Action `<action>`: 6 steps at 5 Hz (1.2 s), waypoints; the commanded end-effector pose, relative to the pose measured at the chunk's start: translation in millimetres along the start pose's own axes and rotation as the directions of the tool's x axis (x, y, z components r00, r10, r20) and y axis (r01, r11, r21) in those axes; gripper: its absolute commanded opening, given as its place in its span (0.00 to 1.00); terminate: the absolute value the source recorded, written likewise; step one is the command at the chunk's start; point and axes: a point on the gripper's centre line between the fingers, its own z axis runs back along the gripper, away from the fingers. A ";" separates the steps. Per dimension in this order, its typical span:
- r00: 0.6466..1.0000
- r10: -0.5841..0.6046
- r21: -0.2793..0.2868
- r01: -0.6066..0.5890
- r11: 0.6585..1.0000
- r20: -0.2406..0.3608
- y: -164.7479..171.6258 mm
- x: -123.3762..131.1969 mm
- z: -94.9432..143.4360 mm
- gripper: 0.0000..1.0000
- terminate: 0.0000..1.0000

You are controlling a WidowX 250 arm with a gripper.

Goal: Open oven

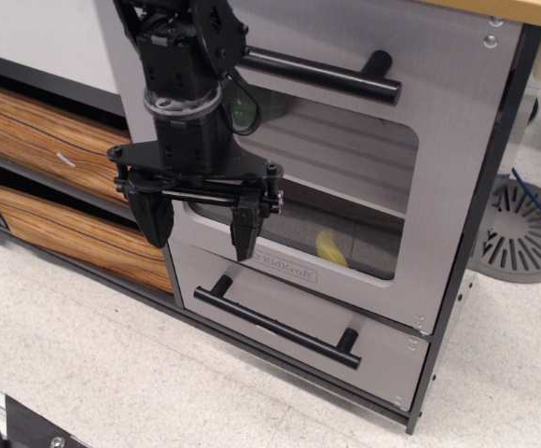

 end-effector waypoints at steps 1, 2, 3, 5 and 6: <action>1.000 0.000 0.000 0.000 1.000 0.000 0.0 0.0 0.0 1.00 0.00; 0.978 0.205 -0.113 -0.199 0.973 0.040 13.3 16.4 29.8 1.00 0.00; 0.936 0.337 -0.183 -0.315 0.931 0.102 26.6 27.3 56.3 1.00 0.00; 0.748 0.644 -0.327 -0.577 0.749 0.157 49.8 57.9 85.6 1.00 0.00; 0.674 0.720 -0.341 -0.646 0.683 0.165 52.1 71.7 87.0 1.00 0.00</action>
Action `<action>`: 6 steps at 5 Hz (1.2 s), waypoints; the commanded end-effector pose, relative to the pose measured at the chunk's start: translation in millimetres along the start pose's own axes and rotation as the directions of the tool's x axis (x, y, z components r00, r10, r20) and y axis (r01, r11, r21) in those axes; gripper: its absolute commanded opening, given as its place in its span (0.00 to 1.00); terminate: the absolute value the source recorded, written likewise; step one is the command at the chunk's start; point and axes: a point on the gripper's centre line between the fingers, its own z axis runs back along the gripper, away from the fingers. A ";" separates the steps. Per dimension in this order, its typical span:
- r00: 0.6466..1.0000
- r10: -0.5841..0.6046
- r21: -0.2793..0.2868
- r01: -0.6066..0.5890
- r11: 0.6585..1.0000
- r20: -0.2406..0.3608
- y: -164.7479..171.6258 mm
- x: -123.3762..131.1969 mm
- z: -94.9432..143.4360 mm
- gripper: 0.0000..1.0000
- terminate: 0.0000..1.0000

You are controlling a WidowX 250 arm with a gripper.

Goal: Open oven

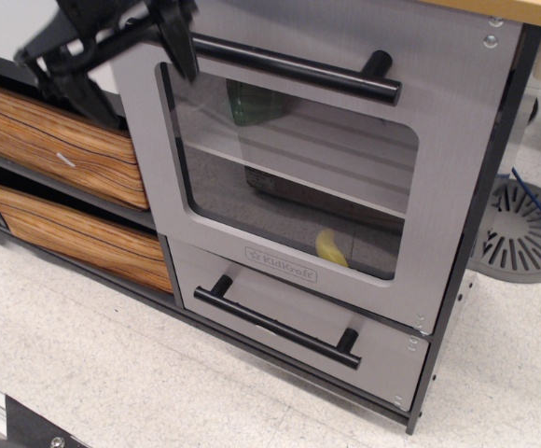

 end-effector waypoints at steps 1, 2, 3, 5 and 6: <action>0.984 0.154 -0.054 -0.150 0.987 0.090 -11.5 26.9 4.0 1.00 0.00; 0.978 0.183 -0.058 -0.178 0.982 0.099 -16.9 31.1 -4.1 1.00 0.00; 0.971 0.225 -0.101 -0.216 0.971 0.085 -22.5 36.7 -11.4 1.00 0.00; 0.953 0.290 -0.097 -0.281 0.955 0.088 -27.0 45.9 -27.5 1.00 0.00; 0.965 0.235 -0.022 -0.234 0.972 0.115 -23.1 40.6 -34.4 1.00 0.00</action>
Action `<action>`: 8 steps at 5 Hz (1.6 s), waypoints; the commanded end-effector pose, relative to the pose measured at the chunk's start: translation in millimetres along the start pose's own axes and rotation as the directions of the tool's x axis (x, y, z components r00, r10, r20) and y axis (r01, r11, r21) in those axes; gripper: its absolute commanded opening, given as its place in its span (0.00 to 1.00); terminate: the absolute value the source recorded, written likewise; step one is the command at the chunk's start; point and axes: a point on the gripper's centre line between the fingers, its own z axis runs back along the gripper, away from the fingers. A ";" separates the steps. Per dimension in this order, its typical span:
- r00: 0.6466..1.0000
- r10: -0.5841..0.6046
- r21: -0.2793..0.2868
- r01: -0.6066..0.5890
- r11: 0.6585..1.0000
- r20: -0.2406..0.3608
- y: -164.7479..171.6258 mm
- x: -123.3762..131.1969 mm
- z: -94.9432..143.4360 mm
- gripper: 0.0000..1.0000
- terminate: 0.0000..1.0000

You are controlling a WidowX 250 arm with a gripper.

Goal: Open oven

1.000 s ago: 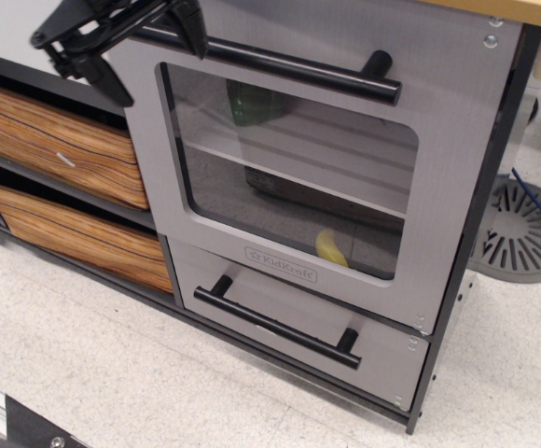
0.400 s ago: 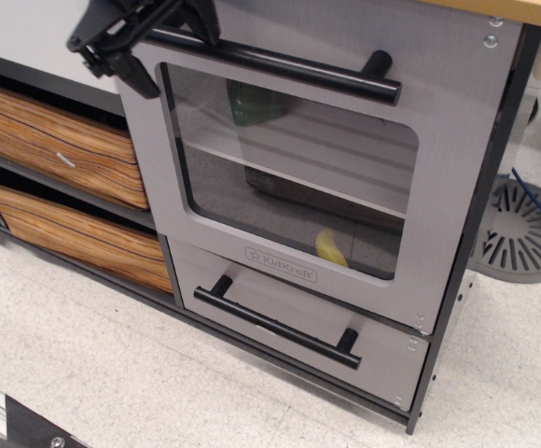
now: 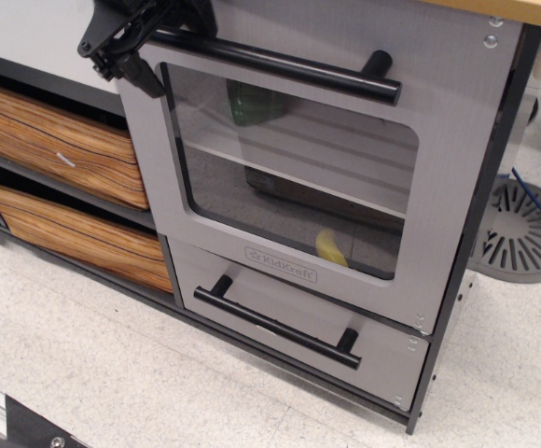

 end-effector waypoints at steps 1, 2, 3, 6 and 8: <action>0.990 -0.137 0.039 0.136 0.990 0.030 4.8 -1.3 17.2 1.00 0.00; 0.981 -0.192 0.014 0.192 0.981 0.009 12.2 -5.5 32.9 1.00 0.00; 0.964 -0.265 0.014 0.265 0.964 -0.017 15.4 -7.8 44.0 1.00 0.00; 0.808 -0.566 0.033 0.578 0.815 -0.166 78.4 -43.3 60.3 1.00 0.00; 0.691 -0.715 0.154 0.722 0.675 -0.108 117.8 3.2 24.0 1.00 0.00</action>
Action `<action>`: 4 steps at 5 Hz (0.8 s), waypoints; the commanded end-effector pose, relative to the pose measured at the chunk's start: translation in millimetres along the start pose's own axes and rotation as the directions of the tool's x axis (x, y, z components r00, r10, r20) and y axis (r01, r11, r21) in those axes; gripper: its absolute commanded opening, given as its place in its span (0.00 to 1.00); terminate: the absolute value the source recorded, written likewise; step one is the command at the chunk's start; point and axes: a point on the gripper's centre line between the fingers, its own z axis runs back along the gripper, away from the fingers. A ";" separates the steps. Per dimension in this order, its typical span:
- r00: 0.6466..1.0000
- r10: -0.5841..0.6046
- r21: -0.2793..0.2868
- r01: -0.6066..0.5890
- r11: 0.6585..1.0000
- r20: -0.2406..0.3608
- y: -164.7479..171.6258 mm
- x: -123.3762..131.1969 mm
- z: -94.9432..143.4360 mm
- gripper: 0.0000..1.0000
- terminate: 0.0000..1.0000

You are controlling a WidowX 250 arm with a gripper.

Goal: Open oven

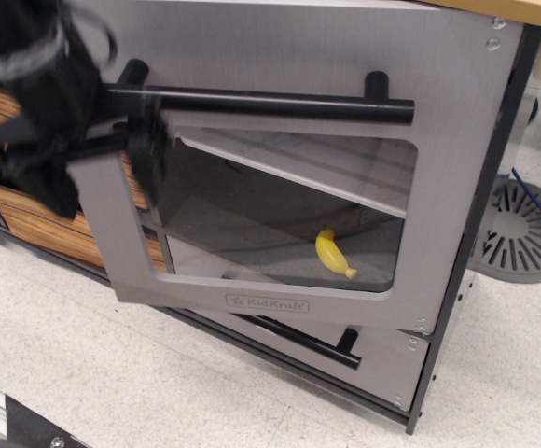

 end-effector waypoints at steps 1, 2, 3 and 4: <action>0.992 -0.047 0.082 0.038 0.996 0.117 68.1 50.9 5.3 1.00 0.00; 0.990 -0.052 0.130 0.035 0.991 0.131 92.1 61.7 10.9 1.00 0.00; 0.991 -0.071 0.139 0.055 0.989 0.110 115.6 68.1 18.5 1.00 0.00; 0.990 -0.090 0.197 0.068 0.978 0.105 133.5 74.3 23.4 1.00 0.00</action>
